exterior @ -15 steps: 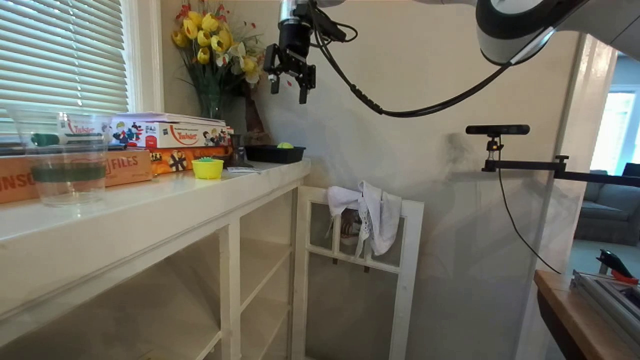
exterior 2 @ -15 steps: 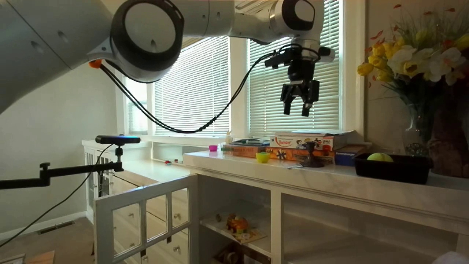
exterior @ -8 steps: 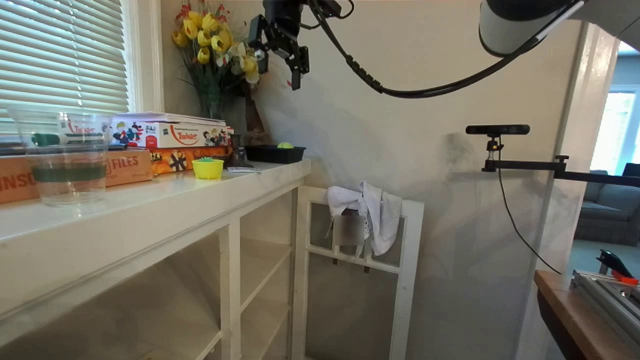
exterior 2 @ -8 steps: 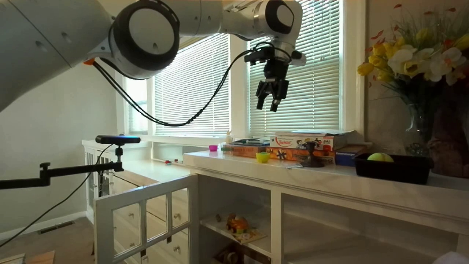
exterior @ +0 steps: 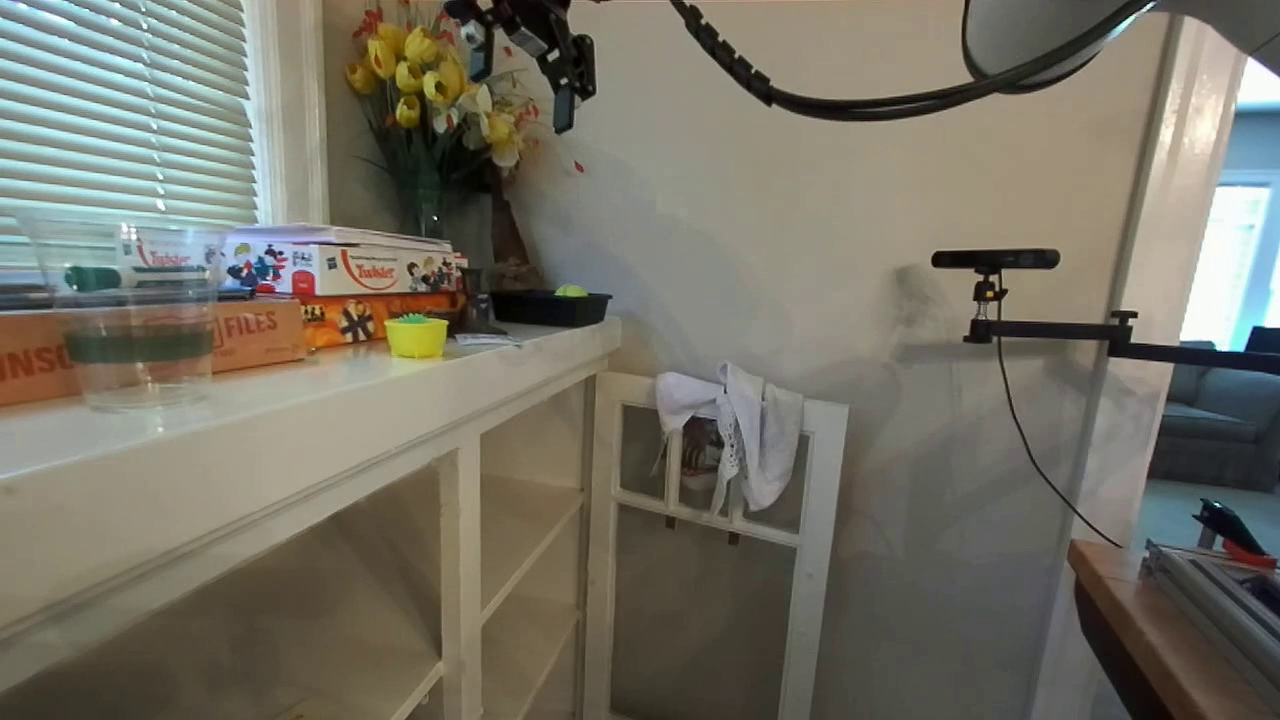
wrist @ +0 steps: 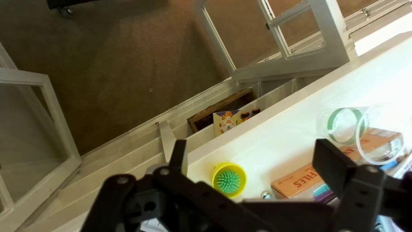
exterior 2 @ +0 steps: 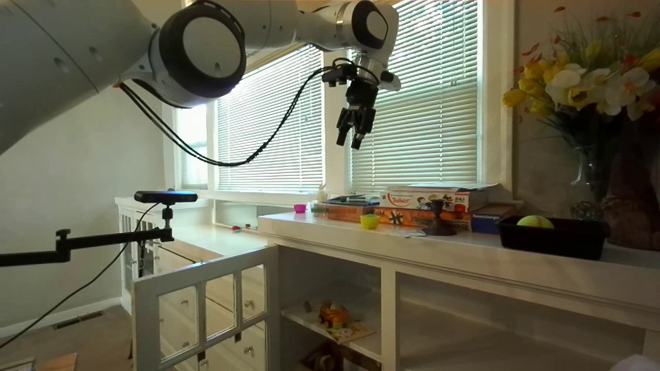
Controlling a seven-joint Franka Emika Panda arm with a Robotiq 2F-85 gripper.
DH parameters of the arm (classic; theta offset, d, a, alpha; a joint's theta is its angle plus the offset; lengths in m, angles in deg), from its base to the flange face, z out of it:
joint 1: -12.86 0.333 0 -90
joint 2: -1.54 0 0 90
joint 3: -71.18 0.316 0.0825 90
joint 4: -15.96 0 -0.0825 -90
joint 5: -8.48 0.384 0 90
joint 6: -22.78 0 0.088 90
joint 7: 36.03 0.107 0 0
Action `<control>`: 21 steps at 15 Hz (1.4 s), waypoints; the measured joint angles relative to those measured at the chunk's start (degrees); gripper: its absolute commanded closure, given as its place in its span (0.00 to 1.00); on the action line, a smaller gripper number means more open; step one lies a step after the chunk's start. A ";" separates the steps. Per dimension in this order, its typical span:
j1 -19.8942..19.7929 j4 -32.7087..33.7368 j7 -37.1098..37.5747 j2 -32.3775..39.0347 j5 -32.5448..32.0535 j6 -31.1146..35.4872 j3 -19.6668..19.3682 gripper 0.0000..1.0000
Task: Put the tennis ball in the black box on the right.
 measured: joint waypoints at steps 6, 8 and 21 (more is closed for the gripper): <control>-0.54 -0.15 -0.22 0.61 0.00 0.02 -0.31 0.00; 0.02 -0.20 -0.65 2.17 0.00 0.21 -0.26 0.00; 17.78 -0.05 -3.24 9.37 -11.45 2.41 -4.86 0.00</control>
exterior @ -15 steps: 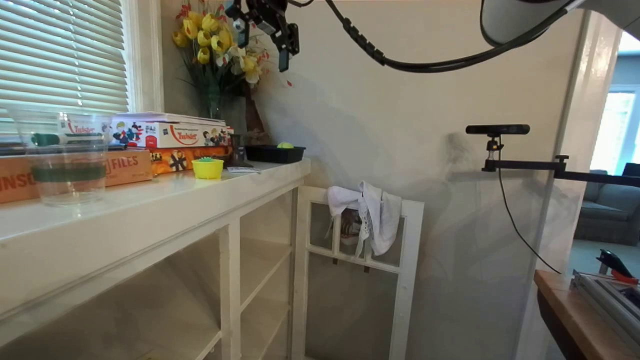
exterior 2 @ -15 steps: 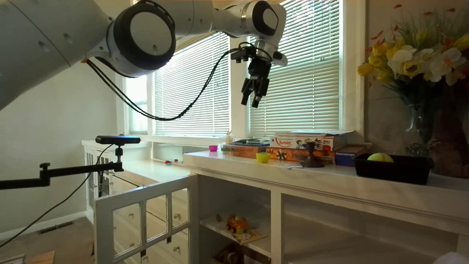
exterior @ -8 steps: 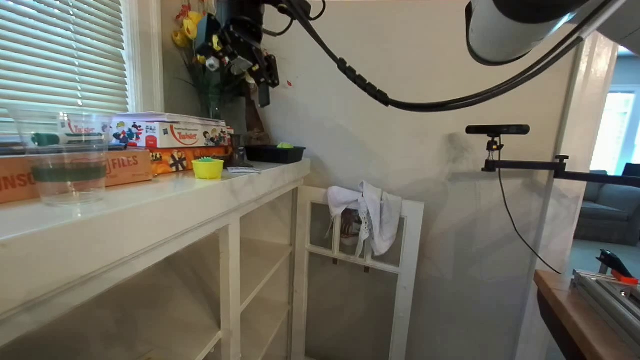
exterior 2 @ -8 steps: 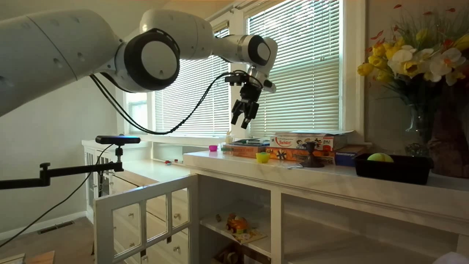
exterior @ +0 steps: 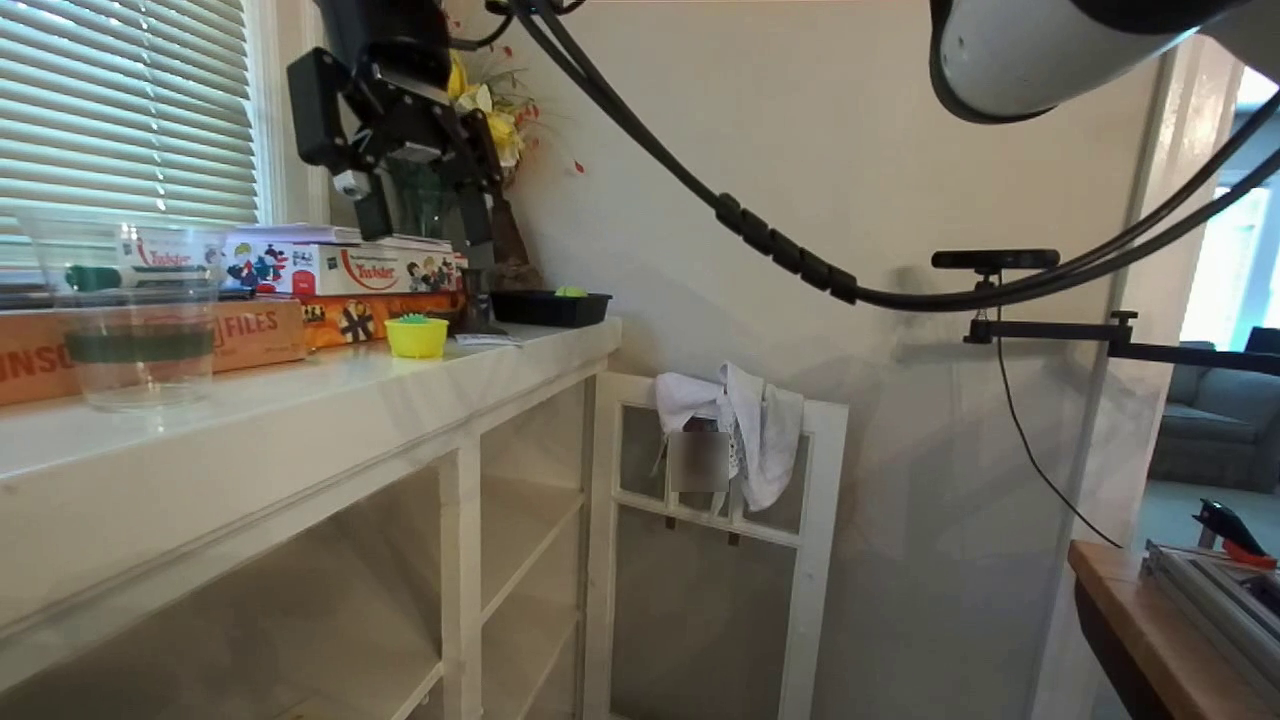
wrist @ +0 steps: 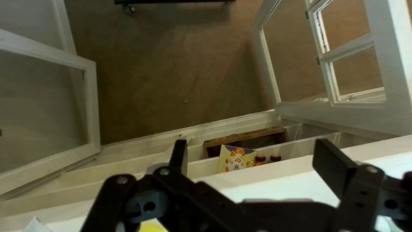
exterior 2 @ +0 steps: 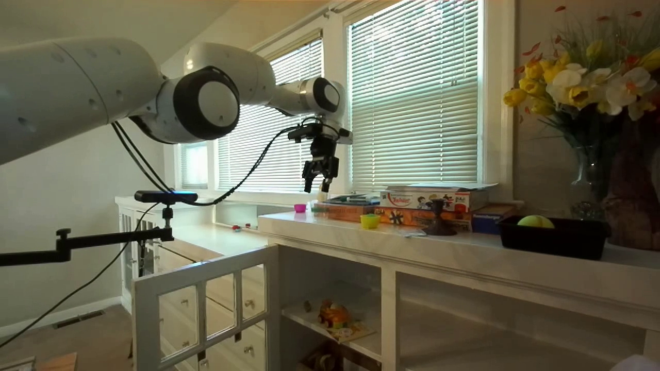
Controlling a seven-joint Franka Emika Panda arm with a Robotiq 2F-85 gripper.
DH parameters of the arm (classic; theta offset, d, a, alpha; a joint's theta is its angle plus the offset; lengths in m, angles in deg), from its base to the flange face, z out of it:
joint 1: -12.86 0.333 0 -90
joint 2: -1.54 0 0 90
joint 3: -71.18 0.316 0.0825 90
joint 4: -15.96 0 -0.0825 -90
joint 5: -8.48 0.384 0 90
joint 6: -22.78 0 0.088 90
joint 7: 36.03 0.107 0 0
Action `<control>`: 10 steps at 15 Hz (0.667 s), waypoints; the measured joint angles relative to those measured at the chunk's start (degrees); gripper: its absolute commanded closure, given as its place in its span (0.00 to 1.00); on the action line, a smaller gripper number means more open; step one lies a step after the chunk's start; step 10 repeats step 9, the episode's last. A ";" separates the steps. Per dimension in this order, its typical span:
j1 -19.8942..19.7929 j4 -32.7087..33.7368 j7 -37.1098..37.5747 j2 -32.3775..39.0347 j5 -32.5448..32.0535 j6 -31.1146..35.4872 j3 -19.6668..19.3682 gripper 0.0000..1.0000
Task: Put the tennis ball in the black box on the right.
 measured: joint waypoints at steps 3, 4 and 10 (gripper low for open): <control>4.11 0.10 0.00 0.00 -4.66 4.75 -2.48 0.00; 5.15 0.10 0.00 0.00 -5.98 6.67 -3.24 0.00; 6.92 0.10 0.74 0.02 -7.77 11.71 -4.67 0.00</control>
